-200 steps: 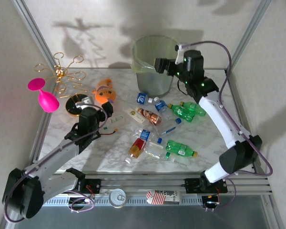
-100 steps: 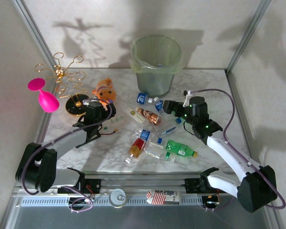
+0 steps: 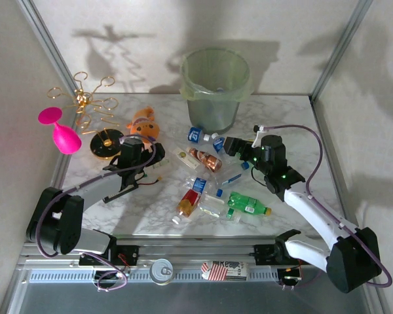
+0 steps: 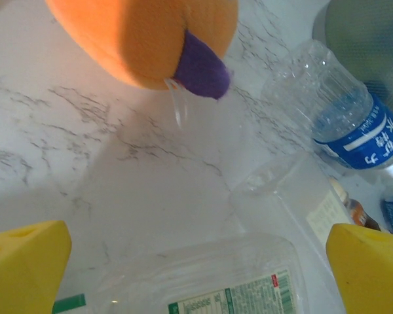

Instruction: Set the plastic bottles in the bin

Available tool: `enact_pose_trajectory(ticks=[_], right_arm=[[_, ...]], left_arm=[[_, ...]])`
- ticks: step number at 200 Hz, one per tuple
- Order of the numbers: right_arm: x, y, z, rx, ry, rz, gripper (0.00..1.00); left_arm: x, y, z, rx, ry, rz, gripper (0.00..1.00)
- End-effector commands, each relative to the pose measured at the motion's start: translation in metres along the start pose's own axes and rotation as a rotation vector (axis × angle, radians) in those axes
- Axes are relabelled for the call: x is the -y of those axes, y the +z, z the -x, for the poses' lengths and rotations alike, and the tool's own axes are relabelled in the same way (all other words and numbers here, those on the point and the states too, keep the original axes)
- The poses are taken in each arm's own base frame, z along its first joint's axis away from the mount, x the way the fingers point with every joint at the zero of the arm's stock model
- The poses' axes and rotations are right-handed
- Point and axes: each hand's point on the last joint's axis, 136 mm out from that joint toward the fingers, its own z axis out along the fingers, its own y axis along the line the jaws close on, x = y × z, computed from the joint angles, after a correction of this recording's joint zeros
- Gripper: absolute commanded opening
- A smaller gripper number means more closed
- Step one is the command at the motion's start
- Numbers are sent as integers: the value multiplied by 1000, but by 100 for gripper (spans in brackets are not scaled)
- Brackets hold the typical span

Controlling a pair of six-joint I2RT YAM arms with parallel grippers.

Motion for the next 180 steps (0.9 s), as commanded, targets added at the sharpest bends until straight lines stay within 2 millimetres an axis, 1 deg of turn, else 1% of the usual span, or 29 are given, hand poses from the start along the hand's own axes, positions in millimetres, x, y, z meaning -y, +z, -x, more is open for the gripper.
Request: enact_pose_trajectory(ticks=[1, 54, 92, 111, 128, 140, 152, 162, 180], right_arm=[[-5, -6, 7, 42, -9, 19, 99], [-1, -10, 9, 59, -19, -3, 99], [1, -8, 8, 56, -21, -14, 99], [2, -6, 8, 53, -20, -15, 99], [1, -6, 9, 52, -22, -15, 99], [0, -6, 10, 52, -25, -16, 99], [0, -7, 11, 55, -26, -21, 99], [0, -9, 13, 60, -26, -22, 99], [1, -11, 13, 64, -25, -28, 99]], left_arm=[[8, -1, -18, -72, -12, -32, 100], [19, -13, -44, -137, 13, -38, 100], [35, -28, -64, -181, 25, -64, 100], [41, -31, -73, -210, 36, -71, 100], [42, -30, -74, -227, 72, -54, 99], [38, -27, -69, -214, 122, -15, 100], [32, -24, -65, -206, 185, 29, 100], [28, -19, -66, -214, 239, 61, 100], [29, -11, -65, -218, 341, 101, 100]])
